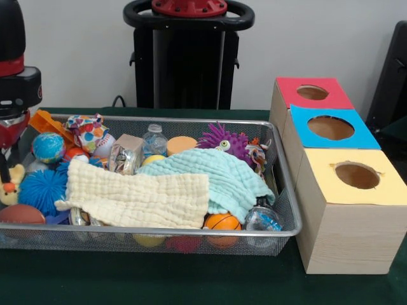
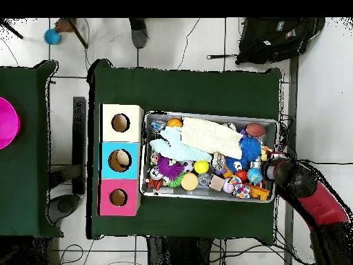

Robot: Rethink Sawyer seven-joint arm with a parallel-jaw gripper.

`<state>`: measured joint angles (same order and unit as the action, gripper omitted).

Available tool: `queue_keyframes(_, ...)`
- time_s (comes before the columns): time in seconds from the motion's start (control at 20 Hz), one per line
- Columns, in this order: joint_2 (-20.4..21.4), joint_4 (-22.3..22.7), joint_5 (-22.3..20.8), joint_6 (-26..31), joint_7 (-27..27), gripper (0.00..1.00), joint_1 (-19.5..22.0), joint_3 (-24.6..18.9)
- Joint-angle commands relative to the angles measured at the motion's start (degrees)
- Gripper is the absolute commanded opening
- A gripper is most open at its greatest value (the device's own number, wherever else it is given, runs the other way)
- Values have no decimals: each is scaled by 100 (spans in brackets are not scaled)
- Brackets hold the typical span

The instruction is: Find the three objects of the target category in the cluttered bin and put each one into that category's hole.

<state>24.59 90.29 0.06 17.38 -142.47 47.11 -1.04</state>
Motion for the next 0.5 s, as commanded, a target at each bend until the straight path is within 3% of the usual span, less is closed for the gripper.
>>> queue_keyframes(0.05,-480,-553,-221,91,347,100,229,-465)
queue_keyframes(0.5,-879,-917,-306,-83,356,100,281,-578)
